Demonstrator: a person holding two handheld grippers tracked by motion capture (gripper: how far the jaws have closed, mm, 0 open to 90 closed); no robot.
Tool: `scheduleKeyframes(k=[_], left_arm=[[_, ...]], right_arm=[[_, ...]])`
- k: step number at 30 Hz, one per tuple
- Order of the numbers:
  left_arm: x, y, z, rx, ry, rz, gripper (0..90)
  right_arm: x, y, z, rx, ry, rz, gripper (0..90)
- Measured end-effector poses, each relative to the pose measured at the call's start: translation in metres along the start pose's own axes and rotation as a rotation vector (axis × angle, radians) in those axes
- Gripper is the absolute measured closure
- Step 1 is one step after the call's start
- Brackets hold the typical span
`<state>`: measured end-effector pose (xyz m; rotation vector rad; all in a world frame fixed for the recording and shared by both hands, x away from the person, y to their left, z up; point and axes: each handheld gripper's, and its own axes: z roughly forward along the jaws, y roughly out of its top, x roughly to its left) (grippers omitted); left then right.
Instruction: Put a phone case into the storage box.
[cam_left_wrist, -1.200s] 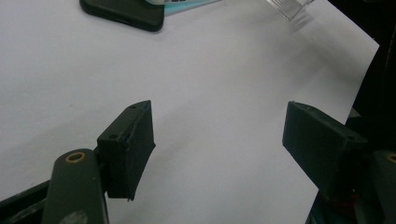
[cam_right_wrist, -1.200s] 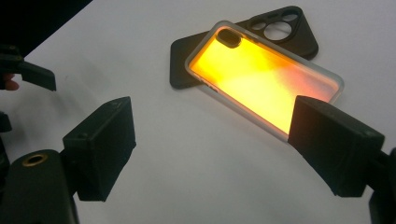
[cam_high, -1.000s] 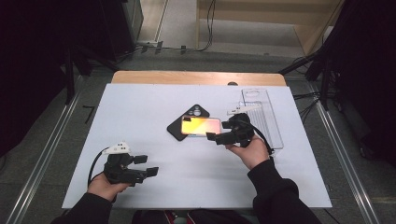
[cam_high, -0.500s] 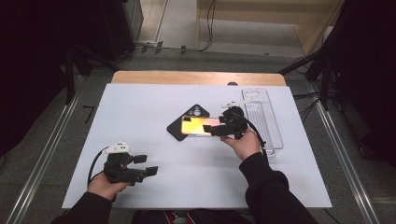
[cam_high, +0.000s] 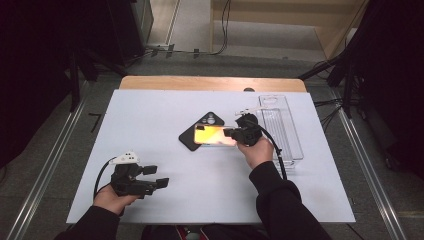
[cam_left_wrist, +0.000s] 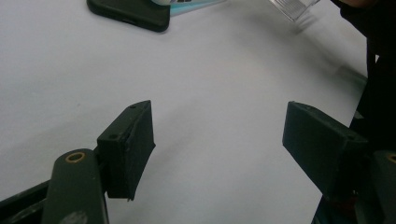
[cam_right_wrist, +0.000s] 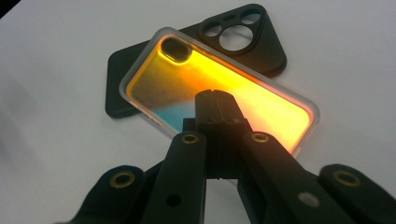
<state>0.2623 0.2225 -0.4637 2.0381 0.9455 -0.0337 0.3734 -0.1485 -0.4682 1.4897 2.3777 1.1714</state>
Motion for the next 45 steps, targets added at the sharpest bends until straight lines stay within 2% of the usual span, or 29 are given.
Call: scheduleKeyframes(k=[3, 6, 10, 17, 24, 34, 45], left_arm=[[0.0, 0.0, 0.0, 0.0, 0.001, -0.002, 25.2], [0.0, 0.0, 0.0, 0.0, -0.002, 0.0, 25.2], [0.0, 0.0, 0.0, 0.001, 0.001, -0.002, 25.2], [0.0, 0.0, 0.0, 0.002, 0.001, -0.001, 25.2], [0.0, 0.0, 0.001, 0.006, 0.0, -0.002, 25.2], [0.0, 0.0, 0.001, 0.006, 0.001, -0.002, 25.2], [0.0, 0.0, 0.001, 0.005, -0.001, 0.001, 25.2]], right_arm=[[-0.005, -0.002, 0.005, 0.002, -0.021, 0.008, 87.7], [-0.009, -0.006, 0.008, 0.009, -0.022, 0.028, 87.7], [-0.01, -0.01, 0.011, 0.025, -0.031, 0.029, 87.7], [-0.007, -0.016, 0.017, 0.034, -0.041, 0.037, 87.6], [-0.007, -0.023, 0.025, 0.075, -0.052, 0.035, 87.6], [-0.001, -0.026, 0.024, 0.1, -0.031, 0.006, 87.6], [0.01, -0.034, 0.022, 0.116, 0.023, -0.013, 87.6]])
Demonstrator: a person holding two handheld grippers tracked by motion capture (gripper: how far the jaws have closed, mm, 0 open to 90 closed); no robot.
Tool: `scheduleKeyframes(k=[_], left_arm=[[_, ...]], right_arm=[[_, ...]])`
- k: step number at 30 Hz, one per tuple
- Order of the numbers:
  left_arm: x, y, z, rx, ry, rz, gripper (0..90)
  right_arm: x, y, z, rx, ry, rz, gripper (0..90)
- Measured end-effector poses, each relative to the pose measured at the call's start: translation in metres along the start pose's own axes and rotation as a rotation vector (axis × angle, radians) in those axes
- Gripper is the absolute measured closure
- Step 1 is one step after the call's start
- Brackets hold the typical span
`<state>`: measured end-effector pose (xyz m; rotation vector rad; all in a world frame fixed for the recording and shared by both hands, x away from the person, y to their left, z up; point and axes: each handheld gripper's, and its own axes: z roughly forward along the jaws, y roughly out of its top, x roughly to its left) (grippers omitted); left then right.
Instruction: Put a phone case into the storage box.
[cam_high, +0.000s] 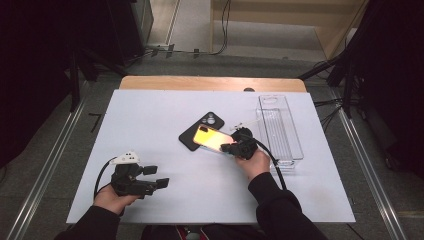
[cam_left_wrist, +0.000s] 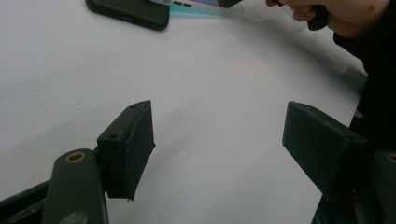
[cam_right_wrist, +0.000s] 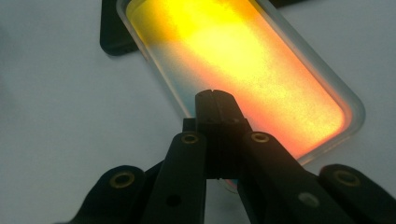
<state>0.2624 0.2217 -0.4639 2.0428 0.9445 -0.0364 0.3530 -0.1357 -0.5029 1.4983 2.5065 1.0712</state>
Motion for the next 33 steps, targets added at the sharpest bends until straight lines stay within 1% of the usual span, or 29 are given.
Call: scheduleKeyframes(k=[4, 15, 17, 21, 23, 26, 27, 28, 29, 30, 31, 33], left_arm=[[0.0, 0.0, 0.0, 0.0, 0.001, -0.001, 25.2], [0.0, 0.0, 0.0, 0.001, 0.001, 0.0, 25.2], [0.0, 0.0, 0.0, 0.0, -0.001, 0.001, 25.2], [0.0, 0.0, 0.0, 0.0, -0.001, 0.002, 25.2], [0.0, 0.0, 0.0, 0.0, 0.0, 0.002, 25.2], [0.0, 0.0, 0.0, -0.001, 0.0, 0.001, 25.2], [0.0, 0.0, 0.0, -0.002, 0.001, -0.001, 25.2], [0.0, 0.0, 0.0, -0.002, 0.001, -0.001, 25.2], [0.0, 0.0, 0.0, 0.0, 0.003, -0.001, 25.2], [0.0, 0.0, 0.0, -0.001, 0.002, -0.001, 25.2], [0.0, 0.0, 0.0, -0.002, 0.001, -0.001, 25.2], [0.0, 0.0, -0.001, -0.001, 0.0, -0.001, 25.2]], right_arm=[[0.004, 0.0, 0.001, 0.003, 0.016, -0.007, 87.6], [0.022, 0.0, 0.009, 0.014, 0.07, -0.036, 87.6], [0.024, 0.001, 0.01, 0.014, 0.074, -0.043, 87.6], [0.024, 0.001, 0.012, 0.006, 0.093, -0.026, 87.7], [0.025, 0.002, 0.013, 0.012, 0.101, -0.019, 87.7], [0.027, 0.002, 0.013, 0.012, 0.098, -0.031, 87.6], [0.027, 0.002, 0.013, 0.008, 0.091, -0.037, 87.6], [0.027, 0.003, 0.011, 0.004, 0.073, -0.048, 87.6], [0.027, 0.003, 0.01, -0.001, 0.071, -0.051, 87.6], [0.025, 0.004, 0.006, -0.016, 0.073, -0.051, 87.2], [0.025, 0.004, 0.006, -0.016, 0.073, -0.051, 87.2], [0.024, 0.005, -0.001, -0.023, 0.074, -0.056, 80.6]])
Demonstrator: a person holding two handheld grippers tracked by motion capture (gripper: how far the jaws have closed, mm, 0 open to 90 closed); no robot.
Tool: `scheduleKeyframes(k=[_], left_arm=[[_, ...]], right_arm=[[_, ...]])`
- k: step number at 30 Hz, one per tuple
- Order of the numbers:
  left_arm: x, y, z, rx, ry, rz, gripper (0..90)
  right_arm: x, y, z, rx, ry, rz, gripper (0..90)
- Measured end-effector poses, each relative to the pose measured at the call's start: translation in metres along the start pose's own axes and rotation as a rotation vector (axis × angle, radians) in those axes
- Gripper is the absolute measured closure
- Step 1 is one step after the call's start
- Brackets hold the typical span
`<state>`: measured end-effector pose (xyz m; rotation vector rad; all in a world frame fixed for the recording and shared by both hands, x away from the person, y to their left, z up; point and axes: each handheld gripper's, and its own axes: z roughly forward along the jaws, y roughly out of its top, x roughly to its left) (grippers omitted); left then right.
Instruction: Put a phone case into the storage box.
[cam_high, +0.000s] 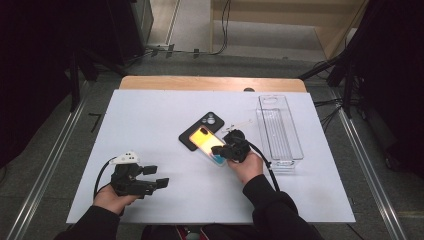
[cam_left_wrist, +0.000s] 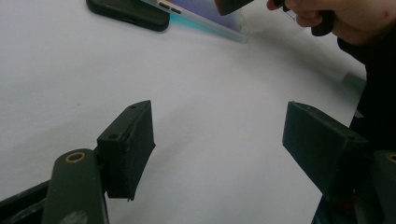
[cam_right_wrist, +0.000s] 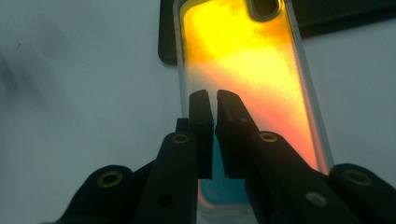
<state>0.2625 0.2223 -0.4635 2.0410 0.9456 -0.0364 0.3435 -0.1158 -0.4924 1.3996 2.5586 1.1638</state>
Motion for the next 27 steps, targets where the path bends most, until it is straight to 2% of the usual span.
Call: scheduleKeyframes(k=[2, 8, 12, 13, 15, 19, 22, 23, 27], left_arm=[[0.0, 0.0, 0.0, 0.0, 0.001, 0.001, 25.2], [0.0, 0.0, 0.0, 0.001, -0.001, 0.001, 25.2], [-0.001, 0.0, 0.0, -0.003, -0.003, 0.0, 25.2], [-0.001, 0.001, 0.0, -0.005, -0.004, 0.0, 25.2], [-0.001, 0.001, 0.0, -0.005, -0.008, 0.003, 25.2], [-0.001, 0.001, 0.0, -0.007, -0.009, 0.004, 25.2], [-0.001, 0.001, -0.001, -0.008, -0.012, 0.005, 25.2], [-0.001, 0.001, -0.001, -0.006, -0.012, 0.005, 25.2], [-0.002, 0.001, 0.0, -0.007, -0.014, 0.003, 25.2]], right_arm=[[0.001, 0.0, -0.006, -0.001, 0.005, -0.008, 79.1], [0.0, -0.001, -0.03, -0.028, 0.025, -0.042, 63.0], [-0.002, -0.003, -0.046, -0.047, 0.079, -0.059, 51.0], [-0.002, -0.004, -0.052, -0.049, 0.103, -0.069, 44.5], [-0.002, -0.005, -0.054, -0.048, 0.107, -0.071, 43.0], [0.002, -0.009, -0.064, -0.061, 0.134, -0.102, 34.4], [0.005, -0.014, -0.073, -0.064, 0.158, -0.126, 34.3], [0.004, -0.019, -0.08, -0.072, 0.168, -0.125, 31.9], [0.001, -0.029, -0.088, -0.087, 0.189, -0.119, 28.7]])
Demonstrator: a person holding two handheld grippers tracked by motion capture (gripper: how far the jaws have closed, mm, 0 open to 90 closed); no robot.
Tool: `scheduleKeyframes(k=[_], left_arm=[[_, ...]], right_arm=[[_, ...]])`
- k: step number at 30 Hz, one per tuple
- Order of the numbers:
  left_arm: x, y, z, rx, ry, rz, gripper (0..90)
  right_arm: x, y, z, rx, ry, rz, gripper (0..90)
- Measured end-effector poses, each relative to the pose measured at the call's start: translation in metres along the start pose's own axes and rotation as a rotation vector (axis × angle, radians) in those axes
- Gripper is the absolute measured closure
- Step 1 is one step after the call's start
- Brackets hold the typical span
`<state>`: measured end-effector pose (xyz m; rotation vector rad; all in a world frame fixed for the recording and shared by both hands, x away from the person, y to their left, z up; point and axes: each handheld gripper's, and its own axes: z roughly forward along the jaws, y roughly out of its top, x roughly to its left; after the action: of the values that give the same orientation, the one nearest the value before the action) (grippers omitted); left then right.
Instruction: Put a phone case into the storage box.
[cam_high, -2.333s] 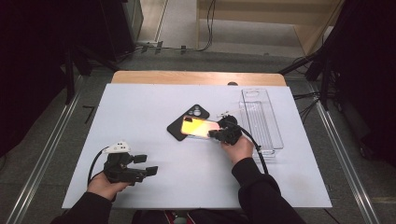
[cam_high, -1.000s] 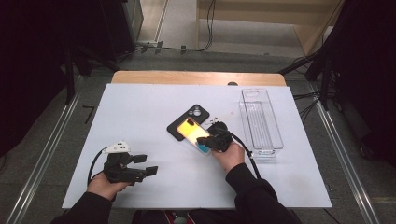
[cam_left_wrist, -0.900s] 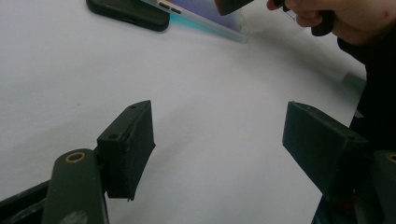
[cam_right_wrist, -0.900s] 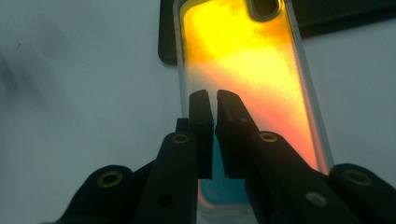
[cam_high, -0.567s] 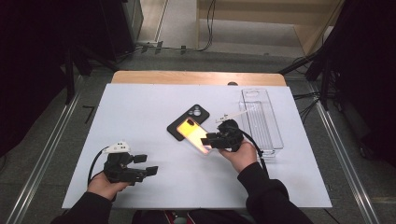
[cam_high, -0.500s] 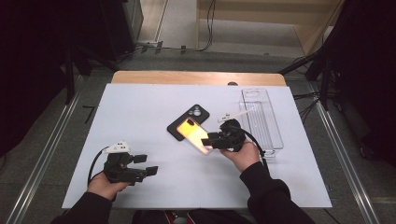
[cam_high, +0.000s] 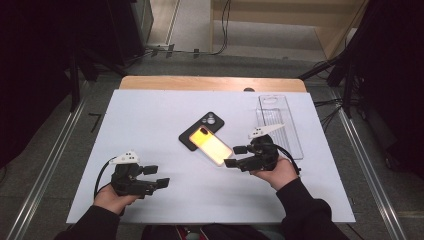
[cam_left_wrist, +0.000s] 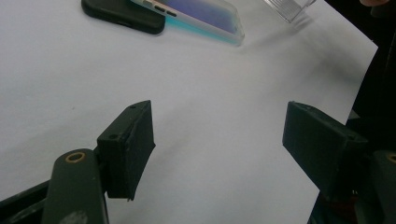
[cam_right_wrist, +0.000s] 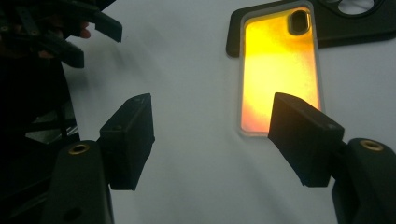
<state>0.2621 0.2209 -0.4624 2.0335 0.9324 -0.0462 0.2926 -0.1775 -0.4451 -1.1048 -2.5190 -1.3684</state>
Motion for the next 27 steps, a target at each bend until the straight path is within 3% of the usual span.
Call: scheduleKeyframes(k=[3, 10, 20, 27], left_arm=[[0.0, 0.0, 0.001, 0.001, 0.002, -0.001, 25.2], [-0.001, 0.001, 0.001, 0.005, 0.003, 0.003, 25.2], [-0.001, 0.001, 0.001, -0.002, -0.001, 0.001, 25.1], [-0.001, 0.001, 0.001, -0.007, -0.005, 0.002, 25.1]], right_arm=[[0.0, -0.011, -0.01, -0.001, -0.007, -0.028, 26.6], [-0.003, -0.03, -0.031, -0.011, -0.024, 0.006, 17.9], [-0.005, -0.054, -0.043, 0.031, -0.021, 0.03, 16.9], [-0.009, -0.07, -0.055, 0.03, -0.034, 0.048, 17.2]])
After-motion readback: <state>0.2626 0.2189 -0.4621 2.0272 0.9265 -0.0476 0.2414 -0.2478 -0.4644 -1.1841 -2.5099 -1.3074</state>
